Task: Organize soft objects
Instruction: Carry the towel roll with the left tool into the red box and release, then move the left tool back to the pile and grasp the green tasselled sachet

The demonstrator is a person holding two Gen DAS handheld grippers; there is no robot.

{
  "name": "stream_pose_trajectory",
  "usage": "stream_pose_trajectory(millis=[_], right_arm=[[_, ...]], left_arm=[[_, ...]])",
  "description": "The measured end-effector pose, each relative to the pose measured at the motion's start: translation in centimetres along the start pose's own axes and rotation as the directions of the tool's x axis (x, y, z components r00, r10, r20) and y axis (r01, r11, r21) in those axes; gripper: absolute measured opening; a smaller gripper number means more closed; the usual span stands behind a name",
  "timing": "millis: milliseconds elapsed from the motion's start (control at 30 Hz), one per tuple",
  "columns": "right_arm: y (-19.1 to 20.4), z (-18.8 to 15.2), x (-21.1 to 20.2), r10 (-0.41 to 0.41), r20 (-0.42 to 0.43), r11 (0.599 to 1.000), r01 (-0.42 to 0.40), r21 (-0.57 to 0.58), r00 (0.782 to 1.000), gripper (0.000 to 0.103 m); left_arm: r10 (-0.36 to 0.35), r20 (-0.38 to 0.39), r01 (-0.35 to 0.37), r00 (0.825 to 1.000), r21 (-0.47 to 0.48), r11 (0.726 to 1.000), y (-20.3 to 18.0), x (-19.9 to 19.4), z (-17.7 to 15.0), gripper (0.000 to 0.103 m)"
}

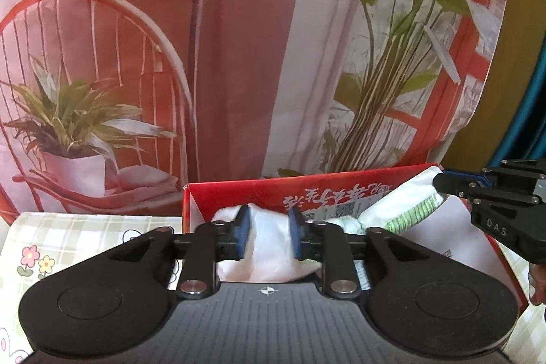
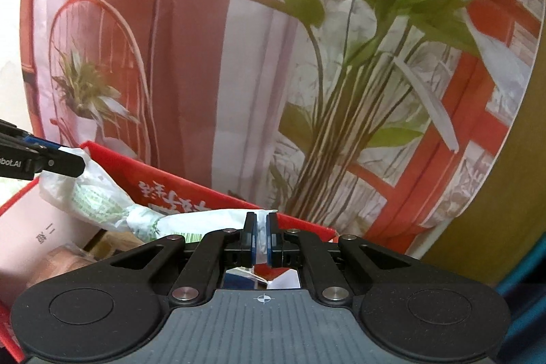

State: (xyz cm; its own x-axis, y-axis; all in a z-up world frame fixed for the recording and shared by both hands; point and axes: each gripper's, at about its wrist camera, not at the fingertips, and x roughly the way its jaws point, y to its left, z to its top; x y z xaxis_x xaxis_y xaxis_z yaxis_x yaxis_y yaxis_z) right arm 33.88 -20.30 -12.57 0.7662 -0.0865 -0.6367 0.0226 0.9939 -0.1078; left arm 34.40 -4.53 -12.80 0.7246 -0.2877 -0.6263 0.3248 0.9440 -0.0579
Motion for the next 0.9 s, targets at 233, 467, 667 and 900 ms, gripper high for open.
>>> stream_pose_trajectory(millis=[233,467,667,900], right_arm=[[0.4,-0.4,0.7,0.023,-0.042,1.000,-0.023,0.005,0.999,0.028],[0.7,-0.5,-1.0,0.050,-0.023,0.998,-0.049,0.039,0.998,0.077],[0.3,-0.9,-3.8,0.074,0.023,0.991,-0.076,0.110,0.997,0.103],[0.4,-2.3,-7.4,0.080,0.077,0.982,-0.092,0.167,0.994,0.103]], left_arm=[[0.002,0.026,-0.002,1.000,0.007,1.000,-0.4,-1.1,-0.3,0.082],[0.014,0.064,-0.013,0.998,-0.012,1.000,-1.0,-3.7,-0.6,0.101],[0.049,0.081,-0.047,0.995,-0.025,0.999,-1.6,-6.4,-1.2,0.103],[0.068,0.110,-0.065,0.992,-0.031,0.997,-2.3,-9.6,-3.1,0.103]])
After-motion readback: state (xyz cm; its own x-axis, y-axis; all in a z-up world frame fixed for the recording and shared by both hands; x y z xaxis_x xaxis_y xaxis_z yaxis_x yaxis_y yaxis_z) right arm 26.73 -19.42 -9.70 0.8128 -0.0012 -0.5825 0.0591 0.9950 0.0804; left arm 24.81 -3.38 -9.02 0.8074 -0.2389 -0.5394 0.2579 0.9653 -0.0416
